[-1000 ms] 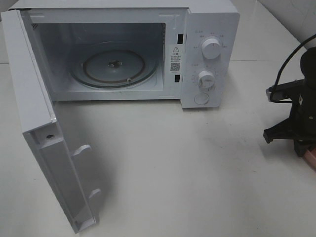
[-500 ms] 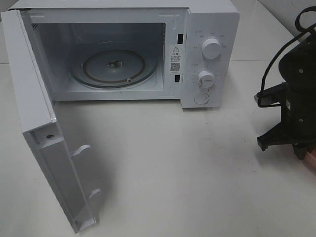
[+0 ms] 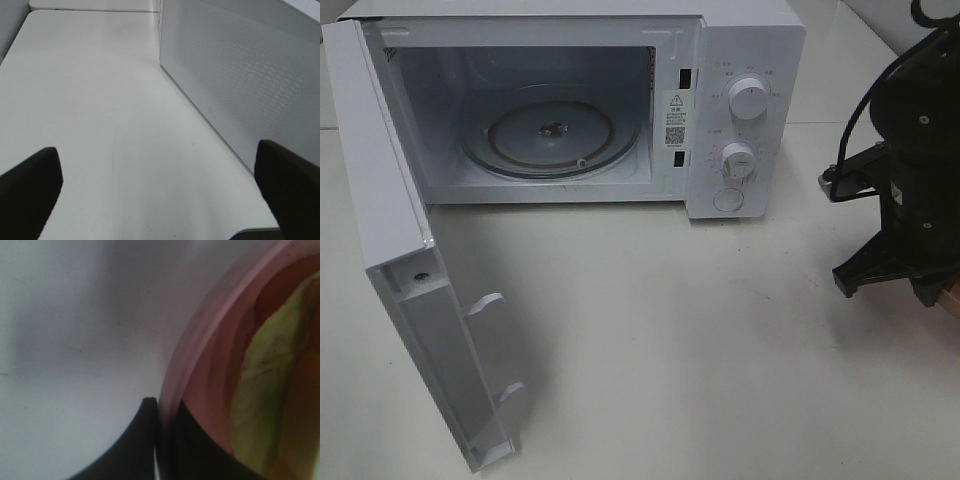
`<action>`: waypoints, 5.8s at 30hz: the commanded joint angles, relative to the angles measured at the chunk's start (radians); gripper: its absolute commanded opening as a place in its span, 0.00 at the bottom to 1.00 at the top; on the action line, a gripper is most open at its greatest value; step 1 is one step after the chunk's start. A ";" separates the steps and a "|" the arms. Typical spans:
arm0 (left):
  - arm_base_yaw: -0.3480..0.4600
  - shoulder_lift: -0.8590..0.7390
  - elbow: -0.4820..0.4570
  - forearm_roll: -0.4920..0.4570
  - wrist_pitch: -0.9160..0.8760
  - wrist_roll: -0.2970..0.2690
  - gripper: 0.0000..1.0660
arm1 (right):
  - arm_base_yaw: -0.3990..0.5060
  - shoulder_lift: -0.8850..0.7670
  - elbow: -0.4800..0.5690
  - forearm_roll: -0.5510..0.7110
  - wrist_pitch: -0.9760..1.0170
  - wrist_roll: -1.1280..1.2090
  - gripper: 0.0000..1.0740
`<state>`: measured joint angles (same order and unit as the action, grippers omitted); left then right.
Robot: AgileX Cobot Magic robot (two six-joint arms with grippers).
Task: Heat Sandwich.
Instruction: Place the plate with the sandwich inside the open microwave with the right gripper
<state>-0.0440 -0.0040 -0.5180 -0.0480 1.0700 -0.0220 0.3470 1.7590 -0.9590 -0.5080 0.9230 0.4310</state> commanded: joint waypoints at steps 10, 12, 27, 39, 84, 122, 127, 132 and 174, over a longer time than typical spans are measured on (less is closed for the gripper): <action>0.003 -0.019 0.000 -0.003 -0.005 0.000 0.94 | 0.145 -0.170 0.109 -0.015 0.044 -0.009 0.01; 0.003 -0.019 0.000 -0.003 -0.005 0.000 0.94 | 0.191 -0.211 0.138 -0.008 0.048 -0.013 0.01; 0.003 -0.019 0.000 -0.003 -0.005 0.000 0.94 | 0.401 -0.369 0.260 0.002 0.100 -0.030 0.01; 0.003 -0.019 0.000 -0.003 -0.005 0.000 0.94 | 0.619 -0.447 0.279 0.018 0.124 -0.125 0.02; 0.003 -0.019 0.000 -0.003 -0.005 0.000 0.94 | 0.794 -0.453 0.279 0.012 -0.141 -0.761 0.00; 0.003 -0.019 0.000 -0.003 -0.005 0.000 0.94 | 0.377 -0.447 0.279 0.412 -0.356 -1.835 0.00; 0.003 -0.019 0.000 -0.003 -0.005 0.000 0.94 | 0.374 -0.445 0.278 0.428 -0.358 -1.853 0.00; 0.003 -0.019 0.000 -0.003 -0.005 0.000 0.94 | 0.377 -0.441 0.278 0.432 -0.376 -1.853 0.00; 0.003 -0.019 0.000 -0.003 -0.005 0.000 0.94 | 0.437 -0.088 -0.045 0.435 -0.480 -1.853 0.00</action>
<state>-0.0440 -0.0040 -0.5180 -0.0480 1.0700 -0.0220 0.7810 1.6650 -0.9820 -0.0720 0.4730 -1.4100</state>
